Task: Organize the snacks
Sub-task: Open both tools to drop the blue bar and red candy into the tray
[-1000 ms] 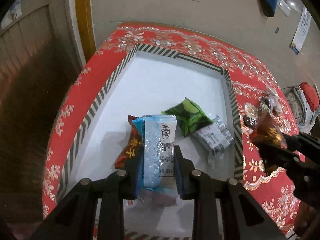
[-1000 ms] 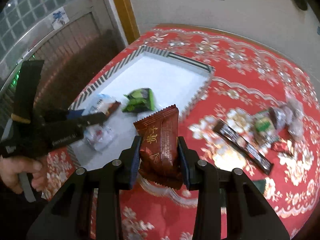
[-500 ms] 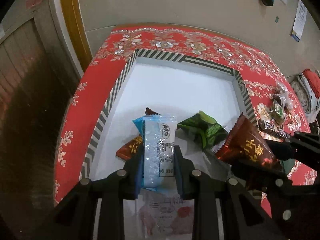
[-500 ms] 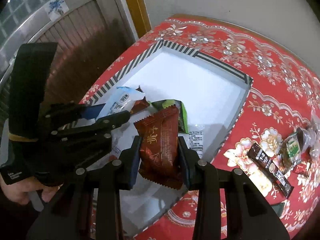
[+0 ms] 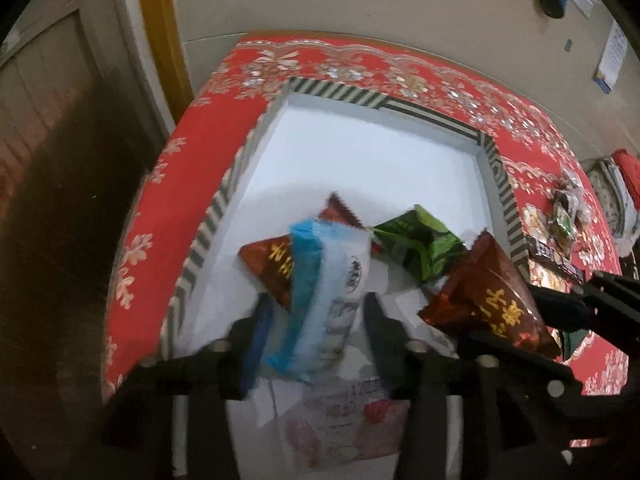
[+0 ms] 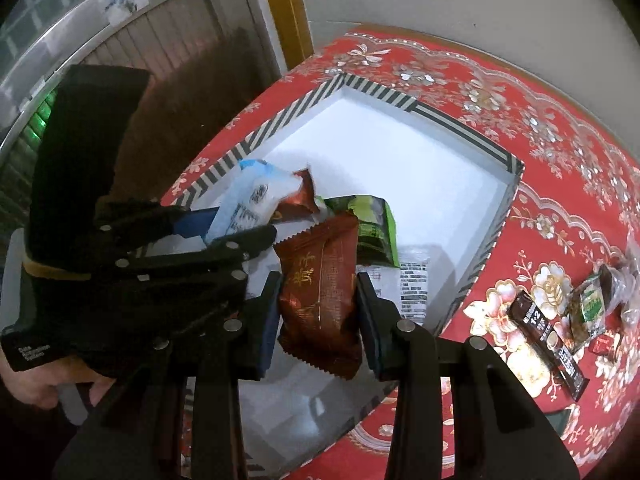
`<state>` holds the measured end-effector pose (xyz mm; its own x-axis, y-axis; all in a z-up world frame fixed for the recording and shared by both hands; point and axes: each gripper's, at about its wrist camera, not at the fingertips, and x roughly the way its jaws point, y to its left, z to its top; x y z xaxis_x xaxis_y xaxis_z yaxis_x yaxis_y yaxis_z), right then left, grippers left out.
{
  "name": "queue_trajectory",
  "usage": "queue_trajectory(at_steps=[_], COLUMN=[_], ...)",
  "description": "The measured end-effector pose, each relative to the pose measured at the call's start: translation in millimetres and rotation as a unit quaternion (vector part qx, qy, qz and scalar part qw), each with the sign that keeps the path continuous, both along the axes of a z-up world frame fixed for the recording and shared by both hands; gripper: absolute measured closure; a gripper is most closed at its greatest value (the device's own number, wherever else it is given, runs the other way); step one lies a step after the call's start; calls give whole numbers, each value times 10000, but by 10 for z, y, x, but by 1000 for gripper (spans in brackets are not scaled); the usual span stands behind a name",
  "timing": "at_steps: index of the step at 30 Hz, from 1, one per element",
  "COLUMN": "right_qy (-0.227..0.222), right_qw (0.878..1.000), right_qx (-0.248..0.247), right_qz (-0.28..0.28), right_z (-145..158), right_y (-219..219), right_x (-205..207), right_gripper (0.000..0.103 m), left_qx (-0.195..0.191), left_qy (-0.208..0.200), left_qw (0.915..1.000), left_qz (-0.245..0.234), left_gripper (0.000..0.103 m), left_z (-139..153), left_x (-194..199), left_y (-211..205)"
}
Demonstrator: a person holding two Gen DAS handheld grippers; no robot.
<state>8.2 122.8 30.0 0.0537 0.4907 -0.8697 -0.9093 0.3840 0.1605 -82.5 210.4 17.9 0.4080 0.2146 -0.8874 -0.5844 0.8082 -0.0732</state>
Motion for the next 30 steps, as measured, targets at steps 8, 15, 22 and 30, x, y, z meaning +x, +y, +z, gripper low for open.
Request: queue_trajectory(at_steps=[8,15,22,30], right_qy=[127,371,177,213], right_qw=[9992,9953,9960,9856], right_qx=[344,855,648,637], right_qz=[-125,-276,-590,-1551], right_z=[98,246,220,111], right_y=[-125,-328,-570,-1408], right_x=[-5,9,43,431], right_gripper=[67,53,45,45], left_qx=[104,184,193,146], left_qy=[53,-184,-408,-398], left_qw=[9999,9986,9962,9987], left_qz=[21,458,746,280], left_gripper=[34,28,25,16], left_z=[24,125,201,158], left_x=[-85,-320,-414,-133], left_y=[-57,0,-44,-518])
